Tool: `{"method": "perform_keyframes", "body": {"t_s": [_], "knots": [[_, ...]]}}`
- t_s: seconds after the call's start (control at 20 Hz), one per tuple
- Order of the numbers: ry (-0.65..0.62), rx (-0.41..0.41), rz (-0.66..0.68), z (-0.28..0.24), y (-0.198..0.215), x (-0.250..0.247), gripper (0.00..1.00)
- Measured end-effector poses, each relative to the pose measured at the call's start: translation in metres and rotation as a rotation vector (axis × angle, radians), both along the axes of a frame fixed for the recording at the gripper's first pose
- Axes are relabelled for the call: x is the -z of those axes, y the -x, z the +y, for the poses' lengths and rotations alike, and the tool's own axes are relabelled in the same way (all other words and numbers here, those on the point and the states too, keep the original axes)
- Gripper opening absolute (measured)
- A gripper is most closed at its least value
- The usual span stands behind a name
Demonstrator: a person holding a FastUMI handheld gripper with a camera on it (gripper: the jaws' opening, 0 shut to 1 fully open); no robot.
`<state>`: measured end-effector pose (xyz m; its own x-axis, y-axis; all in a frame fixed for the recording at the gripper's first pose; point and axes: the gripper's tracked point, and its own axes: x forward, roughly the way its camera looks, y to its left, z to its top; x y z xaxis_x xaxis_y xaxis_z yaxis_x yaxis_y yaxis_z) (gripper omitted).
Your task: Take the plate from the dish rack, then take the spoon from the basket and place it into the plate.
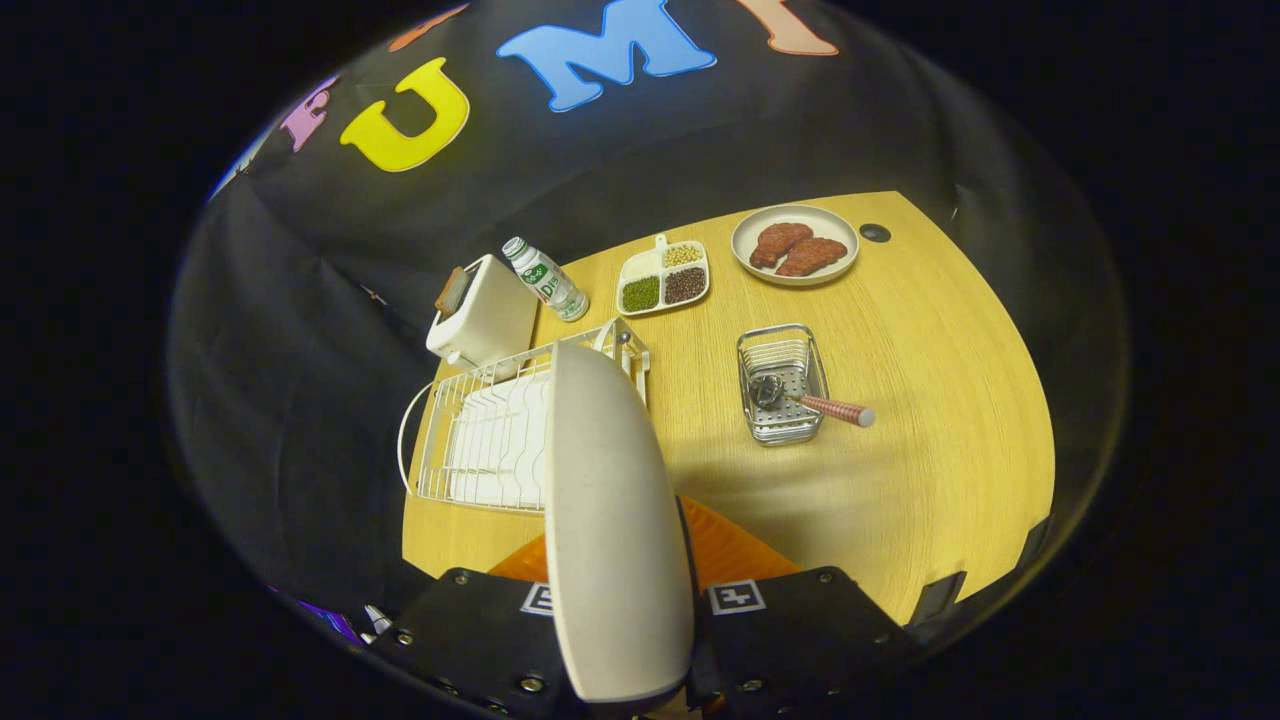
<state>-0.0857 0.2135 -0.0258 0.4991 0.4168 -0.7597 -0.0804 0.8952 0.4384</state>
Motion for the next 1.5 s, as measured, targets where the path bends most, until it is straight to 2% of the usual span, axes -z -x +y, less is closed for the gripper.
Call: {"method": "perform_keyframes", "body": {"t_s": [0.35, 0.6, 0.8, 1.35, 1.5], "knots": [[-0.011, 0.007, 0.054, -0.032, 0.032, 0.046, 0.37], [-0.094, 0.060, 0.115, -0.039, 0.049, 0.096, 0.37], [-0.146, 0.069, 0.142, -0.041, 0.056, 0.130, 0.37], [-0.338, 0.036, 0.161, -0.018, 0.056, 0.182, 0.38], [-0.324, 0.047, 0.145, -0.031, 0.054, 0.185, 0.38]]}}
